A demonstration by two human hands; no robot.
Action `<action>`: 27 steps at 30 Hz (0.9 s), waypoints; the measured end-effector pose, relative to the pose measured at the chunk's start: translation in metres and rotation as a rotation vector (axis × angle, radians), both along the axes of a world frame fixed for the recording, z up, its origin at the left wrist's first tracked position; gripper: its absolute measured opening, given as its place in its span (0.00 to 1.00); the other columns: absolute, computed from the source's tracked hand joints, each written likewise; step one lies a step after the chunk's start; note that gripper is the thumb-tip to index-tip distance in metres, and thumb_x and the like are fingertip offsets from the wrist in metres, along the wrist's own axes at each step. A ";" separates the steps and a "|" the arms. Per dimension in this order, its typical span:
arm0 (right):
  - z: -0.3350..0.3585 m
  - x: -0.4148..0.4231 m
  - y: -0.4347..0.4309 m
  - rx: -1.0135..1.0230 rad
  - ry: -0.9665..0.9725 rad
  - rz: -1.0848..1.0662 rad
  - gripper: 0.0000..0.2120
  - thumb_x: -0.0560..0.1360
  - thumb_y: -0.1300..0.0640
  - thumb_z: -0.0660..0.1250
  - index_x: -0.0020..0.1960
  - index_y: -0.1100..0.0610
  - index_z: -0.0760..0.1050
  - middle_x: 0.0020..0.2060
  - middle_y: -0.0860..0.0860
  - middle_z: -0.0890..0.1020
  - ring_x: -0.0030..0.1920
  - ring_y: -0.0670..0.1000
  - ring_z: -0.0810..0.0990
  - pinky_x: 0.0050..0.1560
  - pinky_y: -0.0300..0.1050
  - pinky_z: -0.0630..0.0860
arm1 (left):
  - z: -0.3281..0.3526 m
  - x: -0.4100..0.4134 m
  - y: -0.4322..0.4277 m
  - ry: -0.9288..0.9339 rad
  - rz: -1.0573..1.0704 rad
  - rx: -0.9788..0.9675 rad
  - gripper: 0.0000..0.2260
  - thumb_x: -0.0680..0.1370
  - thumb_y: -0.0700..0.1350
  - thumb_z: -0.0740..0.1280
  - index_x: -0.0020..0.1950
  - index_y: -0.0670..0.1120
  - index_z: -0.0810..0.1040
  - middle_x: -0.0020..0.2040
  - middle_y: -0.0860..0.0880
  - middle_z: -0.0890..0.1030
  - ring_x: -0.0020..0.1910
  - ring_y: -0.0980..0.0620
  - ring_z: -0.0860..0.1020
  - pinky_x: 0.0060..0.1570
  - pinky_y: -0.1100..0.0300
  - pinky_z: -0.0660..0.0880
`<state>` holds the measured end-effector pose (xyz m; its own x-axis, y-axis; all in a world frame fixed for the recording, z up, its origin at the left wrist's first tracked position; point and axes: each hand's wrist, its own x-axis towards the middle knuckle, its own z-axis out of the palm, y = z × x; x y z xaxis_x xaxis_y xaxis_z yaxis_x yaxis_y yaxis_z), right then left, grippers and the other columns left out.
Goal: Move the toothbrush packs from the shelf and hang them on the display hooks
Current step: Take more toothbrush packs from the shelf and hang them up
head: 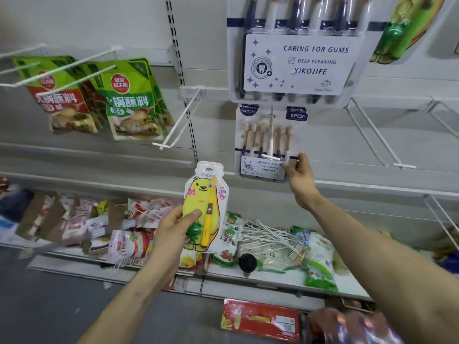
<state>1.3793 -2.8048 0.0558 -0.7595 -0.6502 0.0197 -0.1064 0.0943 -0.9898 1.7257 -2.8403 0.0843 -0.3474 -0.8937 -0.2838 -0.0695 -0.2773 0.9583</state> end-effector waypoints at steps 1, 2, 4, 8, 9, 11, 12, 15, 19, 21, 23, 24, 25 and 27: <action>-0.001 -0.001 -0.001 0.007 0.002 0.002 0.12 0.84 0.59 0.67 0.65 0.55 0.70 0.55 0.51 0.82 0.58 0.56 0.82 0.65 0.61 0.79 | 0.000 0.000 -0.001 -0.003 0.002 0.000 0.08 0.82 0.44 0.70 0.60 0.47 0.85 0.54 0.48 0.88 0.55 0.45 0.87 0.63 0.40 0.80; -0.001 -0.002 -0.002 0.017 0.005 0.004 0.11 0.84 0.58 0.67 0.65 0.55 0.70 0.55 0.52 0.82 0.58 0.57 0.82 0.65 0.61 0.79 | 0.000 0.000 -0.001 -0.007 0.003 -0.002 0.08 0.82 0.43 0.70 0.60 0.47 0.85 0.54 0.48 0.88 0.55 0.45 0.86 0.63 0.40 0.80; -0.002 -0.005 -0.005 0.045 0.013 0.008 0.12 0.84 0.56 0.67 0.65 0.54 0.70 0.56 0.53 0.82 0.59 0.59 0.81 0.63 0.60 0.79 | 0.001 0.000 -0.002 -0.014 0.000 -0.005 0.08 0.82 0.43 0.70 0.60 0.47 0.85 0.54 0.47 0.88 0.55 0.44 0.86 0.63 0.40 0.79; -0.001 -0.008 -0.004 0.143 -0.006 -0.009 0.19 0.85 0.50 0.66 0.71 0.56 0.68 0.57 0.56 0.81 0.57 0.58 0.80 0.54 0.52 0.74 | 0.002 0.000 0.000 -0.019 -0.005 -0.002 0.07 0.83 0.44 0.70 0.60 0.47 0.85 0.54 0.48 0.89 0.55 0.44 0.86 0.62 0.40 0.80; -0.001 -0.008 -0.001 0.172 -0.015 -0.015 0.20 0.85 0.50 0.66 0.72 0.57 0.67 0.57 0.56 0.80 0.57 0.58 0.79 0.53 0.50 0.73 | 0.002 0.000 0.001 -0.019 -0.007 -0.001 0.07 0.83 0.44 0.70 0.59 0.47 0.85 0.54 0.48 0.89 0.55 0.45 0.86 0.62 0.41 0.80; -0.003 -0.006 0.009 0.229 -0.026 -0.034 0.23 0.85 0.50 0.66 0.75 0.58 0.65 0.59 0.56 0.78 0.58 0.58 0.78 0.55 0.50 0.71 | 0.003 -0.001 0.003 -0.015 -0.012 0.006 0.07 0.83 0.43 0.69 0.59 0.46 0.84 0.53 0.47 0.89 0.54 0.45 0.87 0.61 0.42 0.81; -0.003 -0.004 0.016 0.251 -0.028 -0.048 0.24 0.85 0.49 0.66 0.75 0.58 0.65 0.60 0.56 0.78 0.58 0.57 0.77 0.55 0.50 0.70 | 0.004 -0.001 0.005 -0.009 -0.017 0.008 0.07 0.83 0.43 0.69 0.60 0.46 0.84 0.53 0.47 0.89 0.54 0.44 0.87 0.60 0.43 0.81; -0.006 0.010 0.042 0.289 -0.018 -0.078 0.23 0.84 0.51 0.67 0.75 0.58 0.66 0.61 0.56 0.77 0.57 0.56 0.76 0.57 0.48 0.70 | 0.005 -0.004 0.011 -0.002 -0.050 0.000 0.08 0.83 0.43 0.69 0.60 0.46 0.84 0.53 0.47 0.89 0.54 0.43 0.86 0.58 0.45 0.81; -0.007 0.054 0.085 0.255 -0.059 -0.054 0.17 0.84 0.55 0.67 0.71 0.58 0.72 0.58 0.54 0.80 0.57 0.56 0.79 0.61 0.52 0.76 | 0.007 -0.011 0.028 0.018 -0.135 -0.013 0.07 0.83 0.43 0.69 0.59 0.46 0.84 0.52 0.50 0.89 0.51 0.50 0.87 0.49 0.54 0.80; 0.003 0.089 0.111 0.219 -0.107 0.018 0.13 0.85 0.55 0.65 0.68 0.56 0.76 0.58 0.53 0.83 0.59 0.56 0.83 0.65 0.54 0.79 | 0.005 -0.017 0.038 0.034 -0.197 -0.003 0.07 0.83 0.43 0.68 0.60 0.47 0.83 0.52 0.51 0.89 0.50 0.53 0.87 0.47 0.58 0.79; 0.016 0.123 0.136 0.192 -0.126 0.091 0.12 0.86 0.55 0.64 0.67 0.56 0.79 0.56 0.52 0.86 0.58 0.53 0.85 0.64 0.52 0.81 | 0.002 -0.027 0.052 0.041 -0.267 0.017 0.08 0.84 0.44 0.68 0.61 0.48 0.83 0.52 0.51 0.89 0.50 0.52 0.87 0.47 0.57 0.80; 0.024 0.138 0.148 0.183 -0.123 0.111 0.13 0.86 0.54 0.64 0.67 0.55 0.80 0.56 0.50 0.87 0.57 0.52 0.86 0.62 0.51 0.82 | 0.000 -0.032 0.060 0.045 -0.303 0.020 0.07 0.84 0.45 0.68 0.60 0.49 0.83 0.52 0.51 0.89 0.51 0.52 0.87 0.48 0.56 0.80; 0.032 0.151 0.159 0.172 -0.117 0.123 0.13 0.86 0.53 0.64 0.67 0.54 0.80 0.56 0.50 0.87 0.56 0.51 0.86 0.60 0.50 0.83 | -0.002 -0.038 0.068 0.045 -0.331 0.023 0.07 0.84 0.45 0.68 0.60 0.50 0.83 0.52 0.51 0.89 0.51 0.51 0.87 0.48 0.54 0.81; 0.046 0.168 0.181 0.130 -0.110 0.093 0.11 0.85 0.54 0.65 0.66 0.54 0.79 0.56 0.50 0.87 0.56 0.50 0.86 0.57 0.48 0.84 | -0.002 -0.050 0.088 0.046 -0.394 0.027 0.07 0.84 0.47 0.69 0.60 0.51 0.83 0.53 0.51 0.88 0.52 0.49 0.87 0.52 0.48 0.82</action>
